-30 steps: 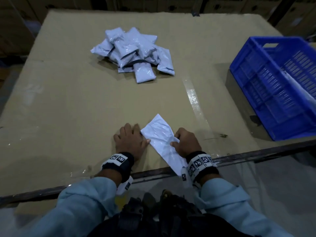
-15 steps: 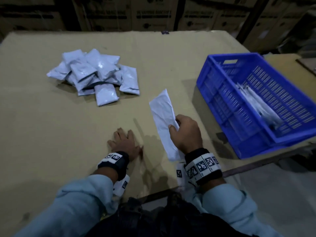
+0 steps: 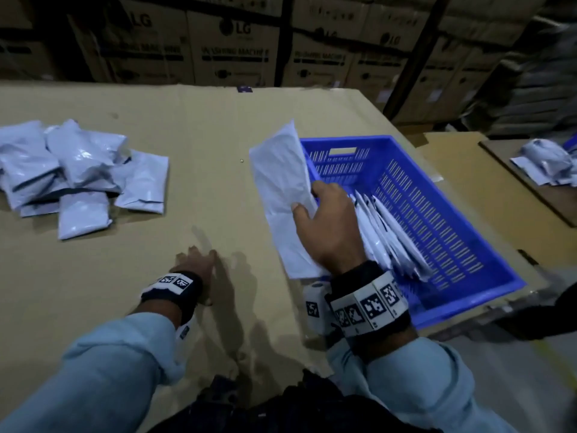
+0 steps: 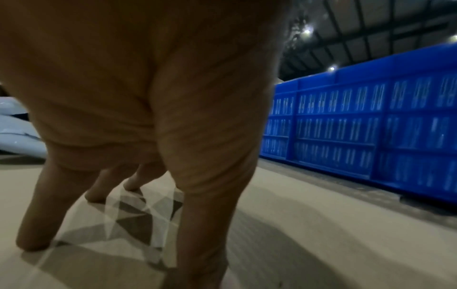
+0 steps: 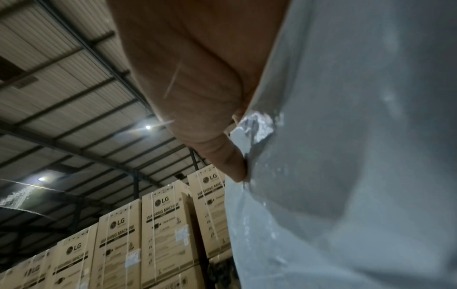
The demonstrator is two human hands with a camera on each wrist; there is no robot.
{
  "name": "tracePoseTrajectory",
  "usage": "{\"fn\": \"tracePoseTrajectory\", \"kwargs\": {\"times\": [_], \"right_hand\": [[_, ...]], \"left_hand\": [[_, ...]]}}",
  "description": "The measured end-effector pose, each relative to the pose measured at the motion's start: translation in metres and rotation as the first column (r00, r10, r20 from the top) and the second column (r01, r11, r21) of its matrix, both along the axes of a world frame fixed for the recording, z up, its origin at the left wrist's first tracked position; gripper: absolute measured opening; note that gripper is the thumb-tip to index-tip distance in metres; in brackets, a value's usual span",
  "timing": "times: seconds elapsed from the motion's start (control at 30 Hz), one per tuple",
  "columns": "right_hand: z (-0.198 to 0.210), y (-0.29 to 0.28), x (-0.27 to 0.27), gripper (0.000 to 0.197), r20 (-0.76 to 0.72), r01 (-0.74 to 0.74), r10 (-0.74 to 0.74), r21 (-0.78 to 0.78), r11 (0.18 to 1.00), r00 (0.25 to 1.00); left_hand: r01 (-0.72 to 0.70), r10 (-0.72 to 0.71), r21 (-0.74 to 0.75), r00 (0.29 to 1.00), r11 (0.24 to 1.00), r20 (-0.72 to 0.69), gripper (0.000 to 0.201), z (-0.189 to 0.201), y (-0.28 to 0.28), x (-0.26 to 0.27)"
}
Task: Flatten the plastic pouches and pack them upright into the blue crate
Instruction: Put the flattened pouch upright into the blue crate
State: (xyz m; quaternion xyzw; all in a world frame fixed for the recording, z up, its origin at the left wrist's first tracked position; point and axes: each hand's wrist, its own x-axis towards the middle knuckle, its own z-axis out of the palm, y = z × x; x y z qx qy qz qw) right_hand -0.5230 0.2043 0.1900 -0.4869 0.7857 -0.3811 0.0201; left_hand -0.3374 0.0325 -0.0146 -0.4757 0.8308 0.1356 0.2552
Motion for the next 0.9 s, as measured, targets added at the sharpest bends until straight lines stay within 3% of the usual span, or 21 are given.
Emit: {"fn": "tracePoseTrajectory", "kwargs": {"times": [0.17,0.27,0.37,0.4,0.5,0.63,0.9], "right_hand": [[0.021,-0.002,-0.055,0.016,0.023,0.090,-0.089,-0.087,0.992,0.996],[0.027,-0.004,-0.089,0.014,0.048,0.137,-0.134,-0.063,0.989,0.990],[0.032,-0.005,-0.131,0.012,-0.026,0.213,-0.214,-0.036,0.976,0.976],[0.032,-0.003,-0.144,0.013,-0.063,0.256,-0.259,-0.041,0.966,0.964],[0.025,0.007,-0.183,0.012,-0.134,0.444,-0.440,-0.002,0.896,0.888],[0.001,0.021,-0.224,0.011,-0.278,0.582,-0.540,0.096,0.807,0.794],[-0.063,0.032,-0.255,0.006,-0.356,0.645,-0.546,0.294,0.705,0.759]], "left_hand": [[-0.120,0.121,0.062,0.992,0.991,-0.018,0.107,-0.005,-0.006,-0.016],[-0.263,0.269,0.093,0.961,0.960,-0.063,0.102,-0.014,-0.018,-0.016],[-0.363,0.378,0.138,0.921,0.921,-0.095,0.104,-0.020,-0.021,-0.021],[-0.419,0.436,0.149,0.895,0.896,-0.100,0.102,-0.020,-0.022,-0.024],[-0.640,0.661,0.163,0.726,0.751,-0.191,0.095,-0.014,-0.016,-0.032],[-0.698,0.719,0.179,0.650,0.693,-0.246,0.093,-0.016,-0.016,-0.038],[-0.696,0.724,0.202,0.651,0.689,-0.227,0.095,-0.017,-0.018,-0.039]]}}
